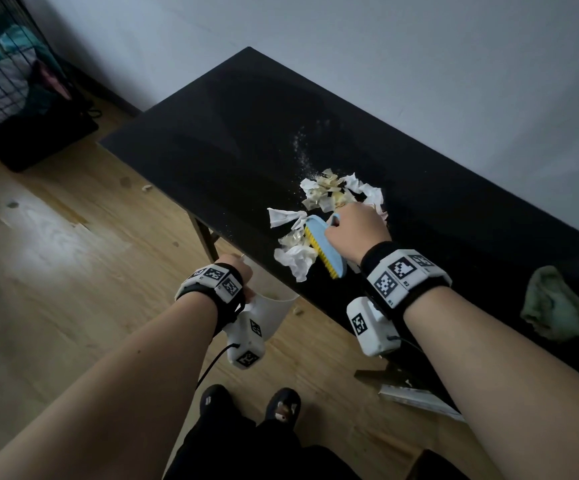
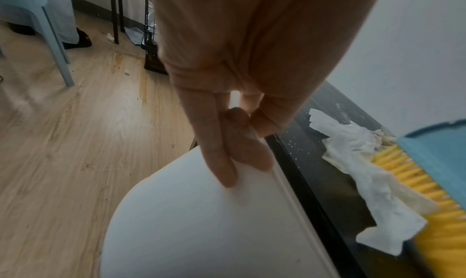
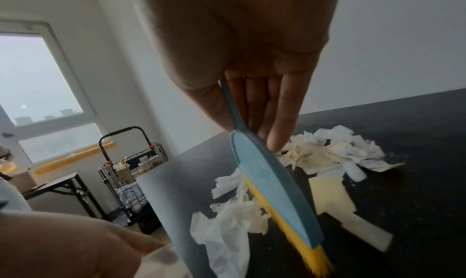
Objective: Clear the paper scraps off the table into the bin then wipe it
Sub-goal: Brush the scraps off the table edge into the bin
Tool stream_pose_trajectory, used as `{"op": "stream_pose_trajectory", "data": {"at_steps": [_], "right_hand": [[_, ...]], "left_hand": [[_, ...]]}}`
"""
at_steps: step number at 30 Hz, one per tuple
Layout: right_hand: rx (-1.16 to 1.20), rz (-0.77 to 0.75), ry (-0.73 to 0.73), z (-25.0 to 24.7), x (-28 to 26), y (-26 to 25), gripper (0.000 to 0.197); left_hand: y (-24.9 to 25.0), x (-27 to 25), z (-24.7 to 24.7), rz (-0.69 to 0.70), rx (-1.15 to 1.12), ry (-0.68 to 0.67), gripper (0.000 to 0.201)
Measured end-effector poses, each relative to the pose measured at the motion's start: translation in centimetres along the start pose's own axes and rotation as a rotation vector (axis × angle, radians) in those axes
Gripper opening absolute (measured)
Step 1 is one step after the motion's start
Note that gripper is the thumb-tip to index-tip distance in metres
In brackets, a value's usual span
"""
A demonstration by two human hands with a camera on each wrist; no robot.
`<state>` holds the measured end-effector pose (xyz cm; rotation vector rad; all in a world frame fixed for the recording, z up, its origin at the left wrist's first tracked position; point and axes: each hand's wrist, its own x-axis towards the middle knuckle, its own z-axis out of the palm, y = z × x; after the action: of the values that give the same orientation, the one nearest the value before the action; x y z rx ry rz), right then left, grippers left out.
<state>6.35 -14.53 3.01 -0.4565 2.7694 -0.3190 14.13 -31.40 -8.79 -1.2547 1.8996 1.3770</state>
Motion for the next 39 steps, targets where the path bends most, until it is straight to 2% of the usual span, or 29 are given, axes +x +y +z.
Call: {"op": "stream_pose_trajectory", "data": {"at_steps": [6, 9, 17, 19, 23, 28, 30, 35, 39], "right_hand": [[-0.004, 0.050, 0.090, -1.2, 0.5, -1.0, 0.036], [-0.034, 0.069, 0.029, -0.6, 0.4, -1.4, 0.034], [-0.015, -0.088, -0.098, 1.0, 1.0, -3.2, 0.034], [0.010, -0.116, -0.108, 1.0, 1.2, -3.1, 0.029], [0.112, -0.140, -0.004, -0.3, 1.4, -2.7, 0.025], [0.102, -0.095, 0.199, -1.5, 2.5, -2.4, 0.026], [0.009, -0.100, 0.149, -1.1, 3.0, -2.4, 0.028], [-0.046, -0.130, -0.031, -0.3, 3.0, -2.9, 0.027], [0.024, -0.184, -0.005, -0.9, 2.7, -3.8, 0.027]], "left_hand": [[-0.2, 0.7, -0.4, 0.009, 0.029, -0.033, 0.058], [0.2, 0.3, -0.8, 0.009, 0.030, -0.046, 0.054], [0.3, 0.7, -1.2, 0.003, 0.053, -0.058, 0.056], [0.3, 0.7, -1.3, 0.016, 0.071, -0.059, 0.055], [-0.1, 1.2, -1.4, -0.004, 0.123, -0.073, 0.067], [-0.1, 1.6, -1.6, -0.020, 0.114, -0.071, 0.064], [-0.3, 2.2, -1.6, -0.035, 0.107, -0.073, 0.071], [-0.2, 1.8, -2.0, -0.031, 0.032, -0.046, 0.065], [-0.4, 2.0, -2.3, -0.009, 0.003, -0.017, 0.061]]}}
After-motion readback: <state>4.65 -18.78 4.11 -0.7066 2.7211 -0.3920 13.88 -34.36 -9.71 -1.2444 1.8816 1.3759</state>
